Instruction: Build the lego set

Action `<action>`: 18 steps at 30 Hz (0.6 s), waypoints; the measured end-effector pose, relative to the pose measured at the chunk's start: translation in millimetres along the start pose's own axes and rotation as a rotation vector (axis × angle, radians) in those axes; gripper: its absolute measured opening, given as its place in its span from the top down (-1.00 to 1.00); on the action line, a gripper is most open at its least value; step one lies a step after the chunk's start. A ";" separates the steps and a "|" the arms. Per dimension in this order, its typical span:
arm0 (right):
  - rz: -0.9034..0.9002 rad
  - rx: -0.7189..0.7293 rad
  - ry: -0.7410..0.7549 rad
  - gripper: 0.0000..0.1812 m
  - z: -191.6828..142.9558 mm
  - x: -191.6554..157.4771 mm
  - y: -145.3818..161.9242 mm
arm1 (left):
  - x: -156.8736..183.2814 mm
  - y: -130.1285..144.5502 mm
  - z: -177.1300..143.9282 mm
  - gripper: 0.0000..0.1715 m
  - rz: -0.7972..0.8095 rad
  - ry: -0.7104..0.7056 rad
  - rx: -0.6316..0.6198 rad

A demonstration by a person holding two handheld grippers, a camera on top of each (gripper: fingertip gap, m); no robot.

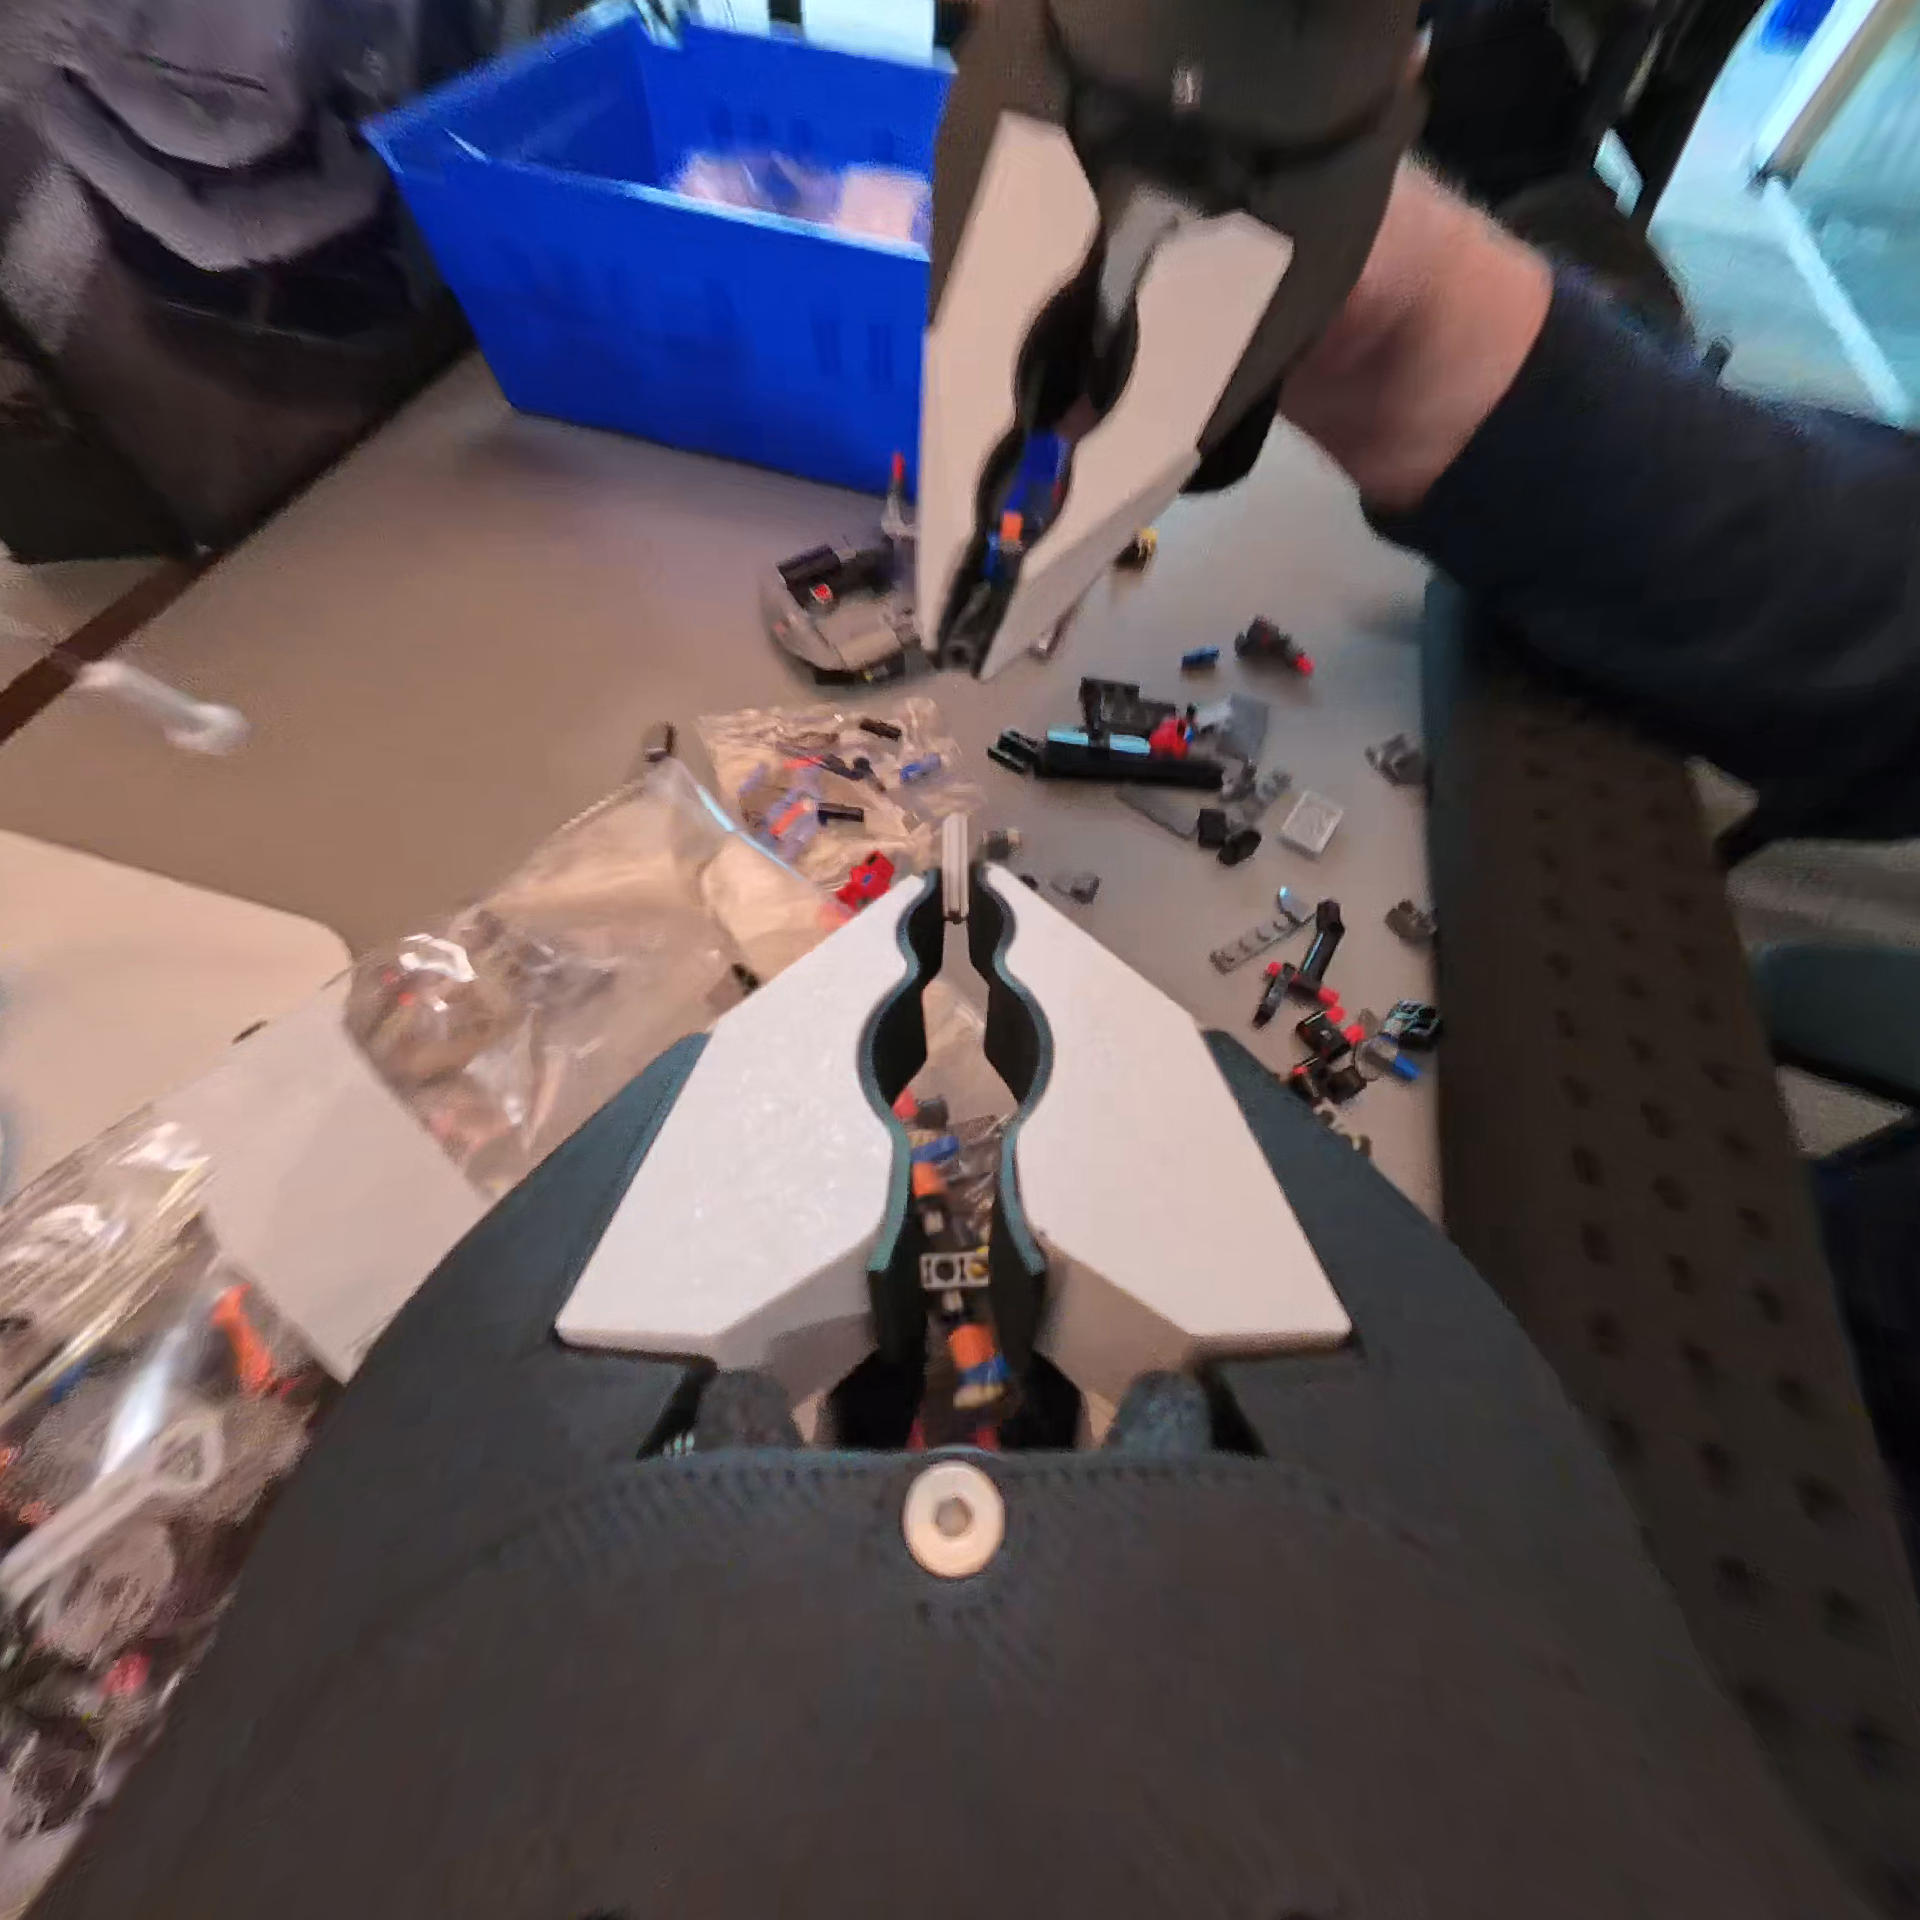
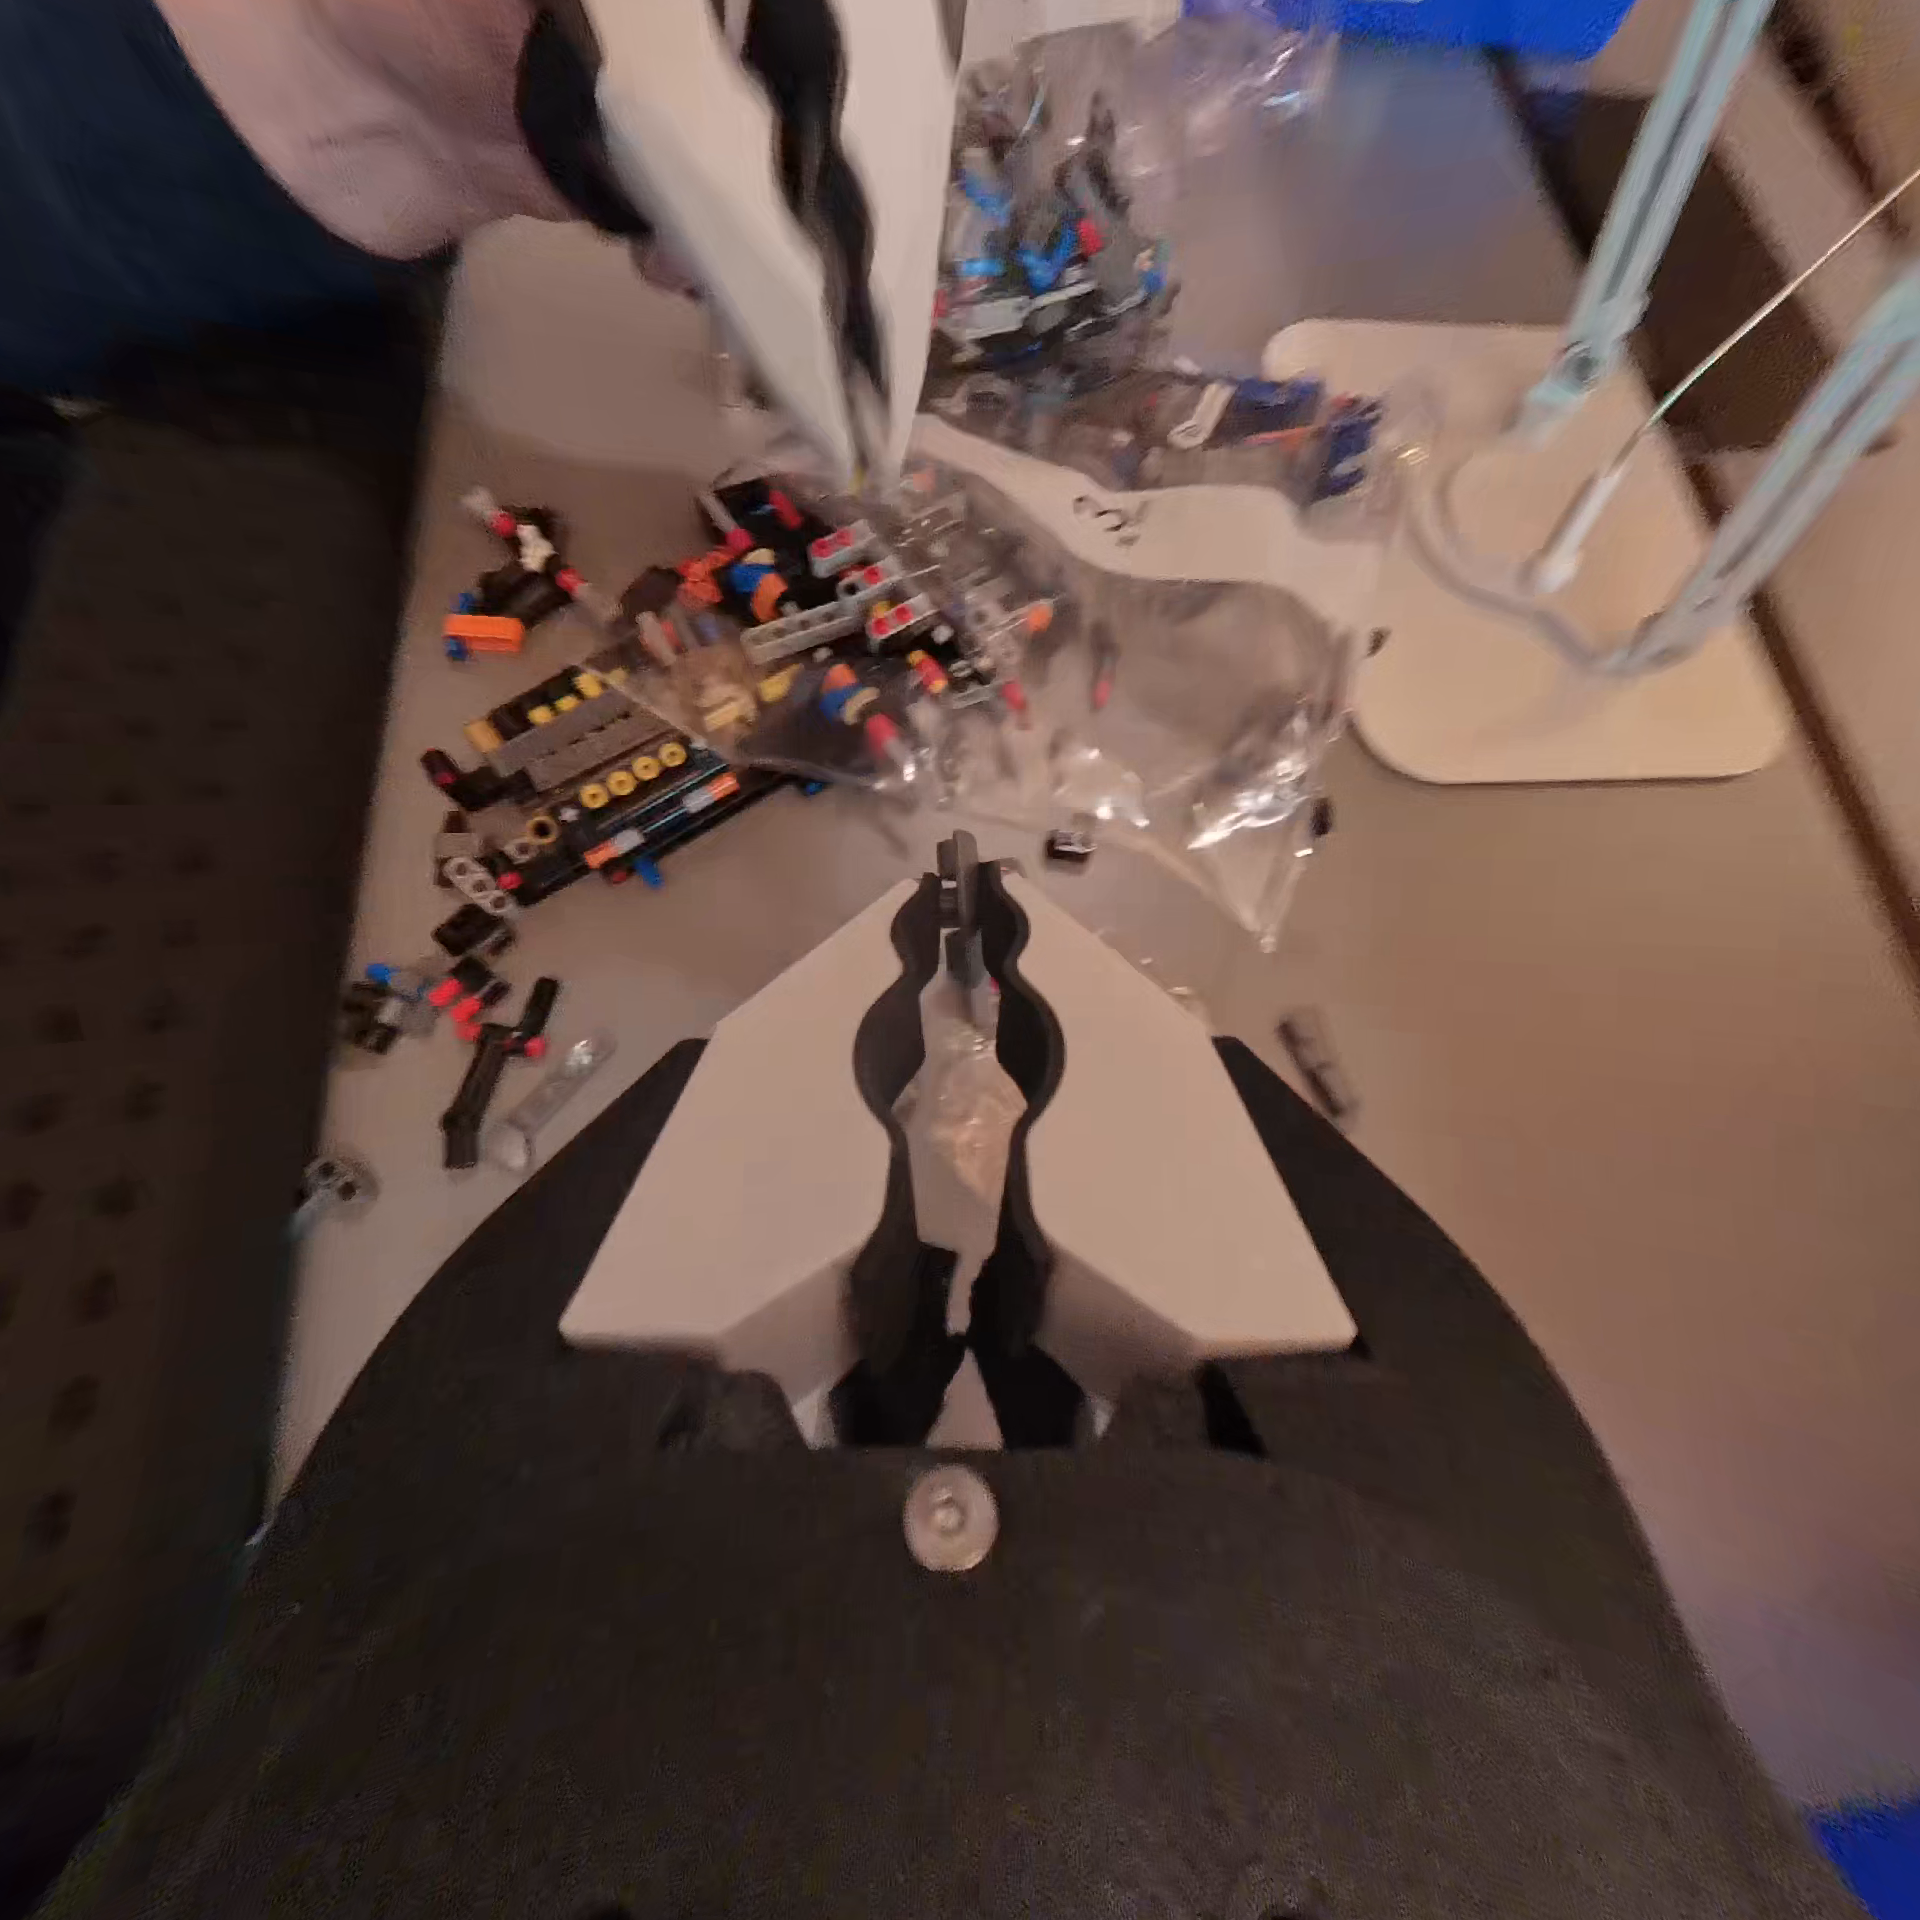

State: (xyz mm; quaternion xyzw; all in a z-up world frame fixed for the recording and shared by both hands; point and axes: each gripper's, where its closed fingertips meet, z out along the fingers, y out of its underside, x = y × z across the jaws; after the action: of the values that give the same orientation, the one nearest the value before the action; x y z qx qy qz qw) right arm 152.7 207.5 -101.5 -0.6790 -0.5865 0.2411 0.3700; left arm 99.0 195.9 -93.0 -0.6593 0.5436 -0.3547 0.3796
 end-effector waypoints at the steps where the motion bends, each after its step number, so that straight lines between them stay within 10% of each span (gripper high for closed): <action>1: -0.019 -0.009 0.024 0.95 0.6 0.6 -1.6 | 6.3 5.4 11.9 0.98 0.035 0.010 -0.039; 8: 0.018 -0.048 0.003 0.95 7.9 2.8 14.4 | 9.7 41.4 50.0 0.85 0.058 0.012 -0.236; 18: -0.015 -0.048 -0.073 0.94 24.4 -16.0 7.3 | 9.7 16.4 47.3 0.76 0.059 -0.007 -0.103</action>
State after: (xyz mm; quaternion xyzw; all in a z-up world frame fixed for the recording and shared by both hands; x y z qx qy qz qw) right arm 135.5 197.0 -123.8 -0.6741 -0.6100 0.2488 0.3340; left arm 134.8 189.8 -128.7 -0.6628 0.5790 -0.3126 0.3573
